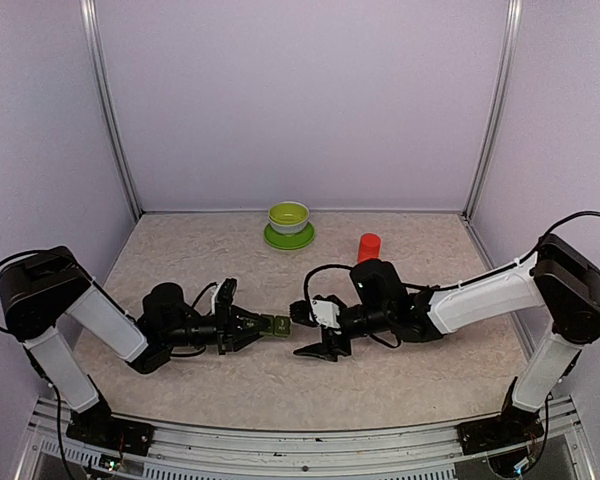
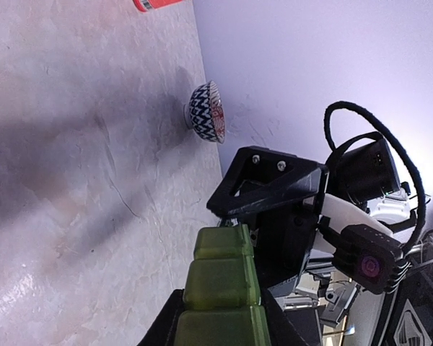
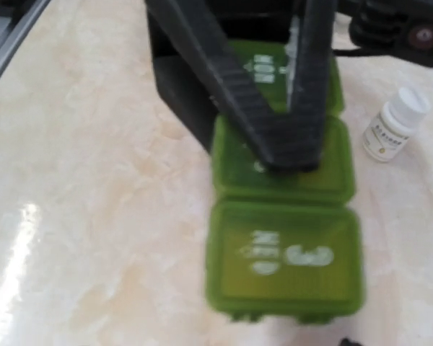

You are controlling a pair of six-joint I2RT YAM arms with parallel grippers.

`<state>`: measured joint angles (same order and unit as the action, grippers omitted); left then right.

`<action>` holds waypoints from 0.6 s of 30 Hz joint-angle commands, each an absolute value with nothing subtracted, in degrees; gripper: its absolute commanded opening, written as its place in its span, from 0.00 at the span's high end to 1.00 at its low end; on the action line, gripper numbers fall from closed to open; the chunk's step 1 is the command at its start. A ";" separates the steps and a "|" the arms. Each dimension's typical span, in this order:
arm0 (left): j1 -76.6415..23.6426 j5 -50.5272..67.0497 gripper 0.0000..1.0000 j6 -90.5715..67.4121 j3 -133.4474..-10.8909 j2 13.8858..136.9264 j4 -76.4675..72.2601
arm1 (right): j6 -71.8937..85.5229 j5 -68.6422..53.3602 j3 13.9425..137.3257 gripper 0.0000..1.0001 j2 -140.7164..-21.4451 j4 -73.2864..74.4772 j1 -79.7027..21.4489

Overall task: Sort the pills into containers
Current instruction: Pass from the right arm to the left, then open the lid of the pill container.

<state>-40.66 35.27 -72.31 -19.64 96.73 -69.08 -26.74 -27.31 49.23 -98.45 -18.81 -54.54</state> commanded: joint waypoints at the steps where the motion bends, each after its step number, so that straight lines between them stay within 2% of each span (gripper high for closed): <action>1: -42.55 37.17 0.72 -73.16 -20.02 96.52 -71.49 | -30.01 -17.81 46.32 0.26 -94.99 -27.85 -57.24; 11: -43.64 36.31 0.70 -74.76 -20.28 95.96 -72.26 | -34.28 -4.79 44.78 0.28 -93.99 -31.99 -62.73; 18: -43.85 35.90 0.69 -74.50 -20.73 95.89 -71.57 | -34.44 -1.58 44.76 0.30 -94.54 -31.23 -63.72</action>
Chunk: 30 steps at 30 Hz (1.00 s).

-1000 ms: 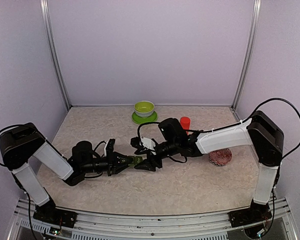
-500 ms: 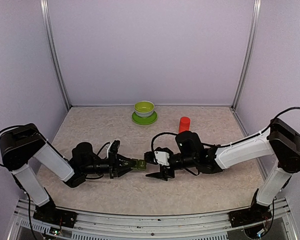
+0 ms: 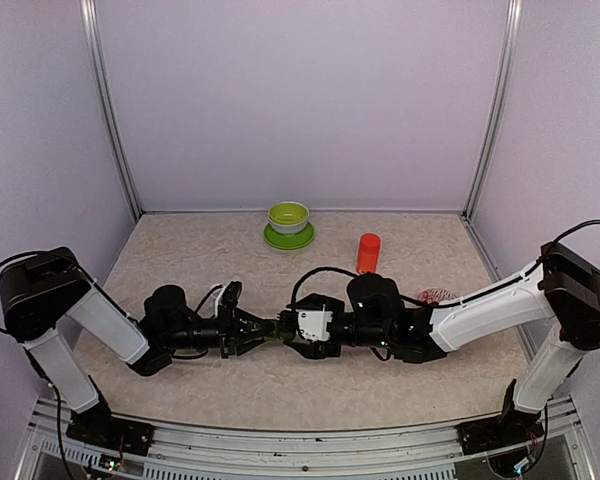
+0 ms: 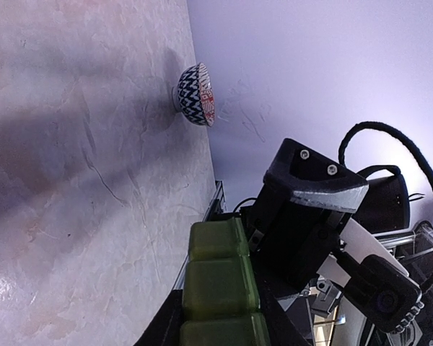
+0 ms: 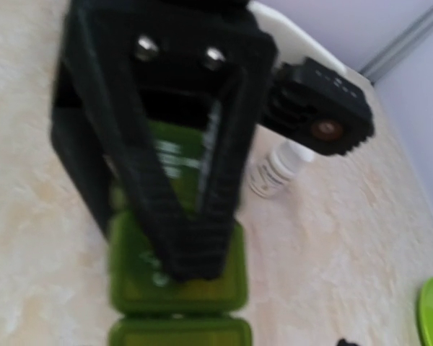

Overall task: Sort the pills into containers
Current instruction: Open the lid of the pill container.

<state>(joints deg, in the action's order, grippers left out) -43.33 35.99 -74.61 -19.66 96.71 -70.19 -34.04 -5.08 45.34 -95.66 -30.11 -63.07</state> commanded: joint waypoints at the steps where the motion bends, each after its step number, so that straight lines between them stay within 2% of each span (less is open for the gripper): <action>1: -43.86 35.94 0.69 -74.48 -20.74 95.83 -71.61 | -34.33 -1.58 44.62 0.30 -94.60 -31.20 -63.74; 6: -43.86 36.00 0.70 -74.39 -20.98 95.97 -71.47 | -33.66 -3.21 44.17 0.31 -94.83 -31.00 -63.72; 11: -43.86 36.03 0.77 -74.38 -21.35 96.19 -71.48 | -33.51 -5.22 44.42 0.31 -95.44 -30.42 -63.72; 23: -43.77 39.25 0.80 -72.84 -21.85 96.26 -70.51 | -34.90 -5.81 45.11 0.32 -94.73 -26.45 -63.72; 30: -44.12 41.14 0.80 -73.12 -22.50 97.15 -71.84 | -35.15 -5.20 45.45 0.39 -94.91 -25.66 -63.72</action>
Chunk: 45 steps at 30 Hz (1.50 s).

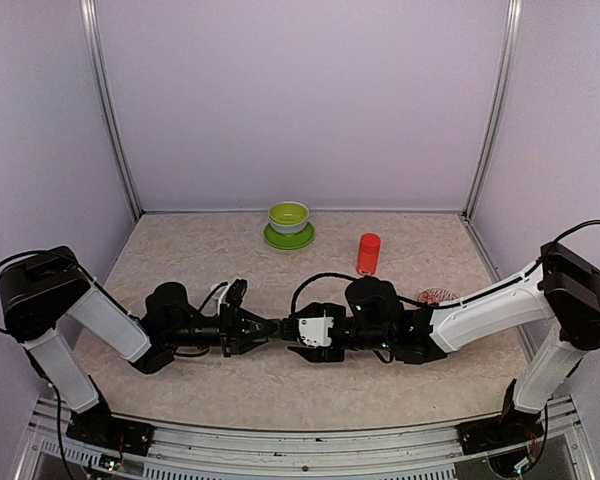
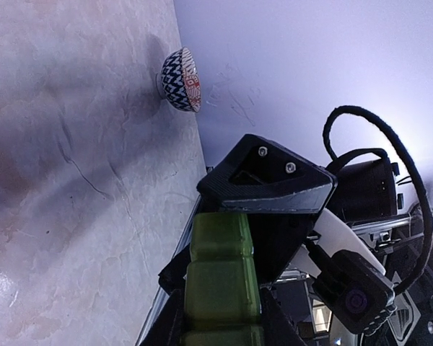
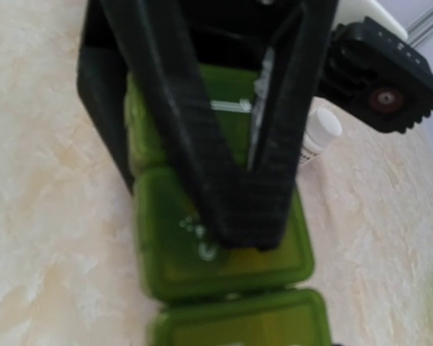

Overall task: Sort the pills into containers
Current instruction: Open the lid of the pill container.

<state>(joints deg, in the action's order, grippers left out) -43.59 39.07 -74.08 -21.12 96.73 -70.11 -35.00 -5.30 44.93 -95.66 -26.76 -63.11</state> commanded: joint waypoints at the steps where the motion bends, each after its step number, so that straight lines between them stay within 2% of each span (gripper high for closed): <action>1: -44.12 41.21 0.80 -73.18 -22.57 97.24 -71.84 | -35.05 -5.16 45.41 0.40 -94.66 -25.73 -63.72; 45: -44.47 41.04 0.79 -76.67 -21.79 101.82 -77.00 | -39.99 3.21 48.85 0.48 -95.31 -19.92 -66.62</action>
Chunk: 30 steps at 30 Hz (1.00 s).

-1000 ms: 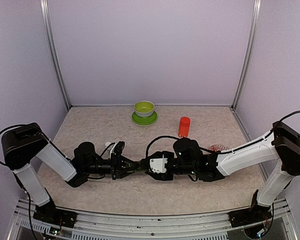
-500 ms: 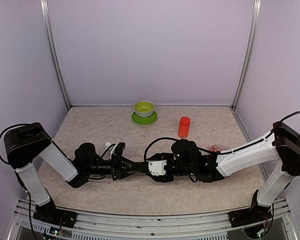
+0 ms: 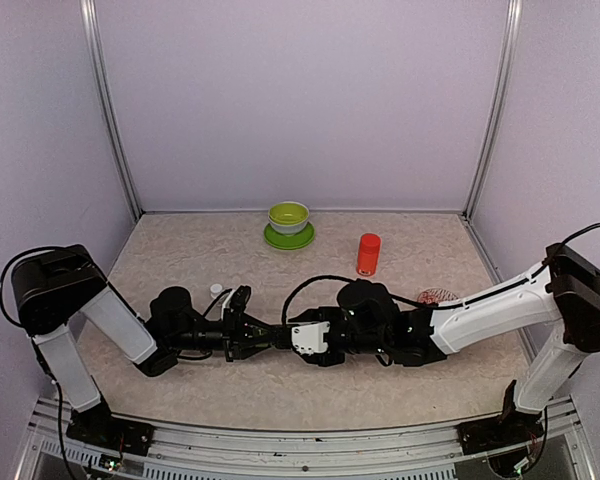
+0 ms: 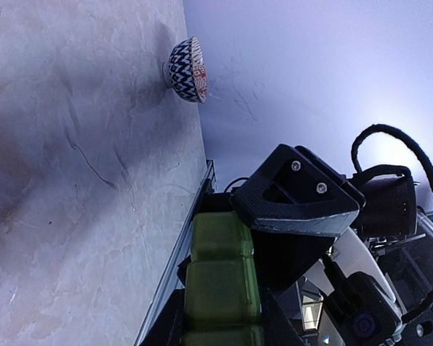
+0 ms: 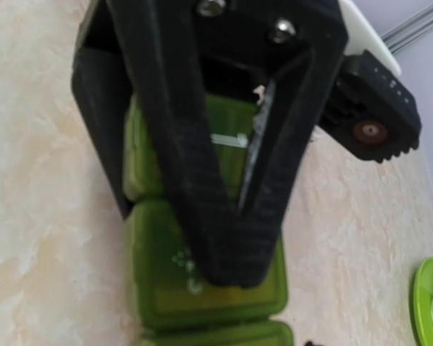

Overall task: Sort the pills into containers
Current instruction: Open the lid of the pill container.

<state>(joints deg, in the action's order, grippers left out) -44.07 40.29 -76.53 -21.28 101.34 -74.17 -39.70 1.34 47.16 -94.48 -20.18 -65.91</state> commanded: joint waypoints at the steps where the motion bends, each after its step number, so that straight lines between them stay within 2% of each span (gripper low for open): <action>1: -44.47 40.98 0.79 -76.67 -21.80 101.82 -77.04 | -39.98 3.41 48.99 0.48 -95.43 -19.80 -66.60; 4: -44.46 41.04 0.79 -76.69 -21.79 101.70 -77.01 | -39.91 3.52 48.97 0.49 -95.76 -19.69 -66.62; 15: -44.47 40.65 0.79 -76.68 -21.80 102.13 -76.99 | -39.35 3.51 49.16 0.61 -95.71 -19.70 -66.62; 17: -44.55 40.47 0.79 -76.69 -21.80 102.36 -76.96 | -39.37 3.52 49.49 0.69 -95.84 -19.06 -66.62; 21: -44.56 40.51 0.79 -76.50 -21.88 102.39 -76.79 | -38.94 3.13 50.30 0.71 -96.24 -17.98 -66.62; 23: -44.57 40.66 0.79 -76.45 -21.97 102.31 -76.66 | -38.32 2.43 50.52 0.68 -96.20 -17.51 -66.62; 25: -44.56 40.79 0.79 -76.22 -22.04 102.14 -76.34 | -37.44 0.96 50.91 0.53 -95.93 -16.07 -66.62; 27: -44.48 40.99 0.79 -76.01 -21.95 101.84 -76.01 | -36.97 -0.60 50.94 0.44 -95.57 -15.24 -66.61; 30: -44.32 41.08 0.79 -75.73 -22.01 101.36 -75.38 | -36.57 -2.03 50.46 0.40 -95.04 -14.76 -66.24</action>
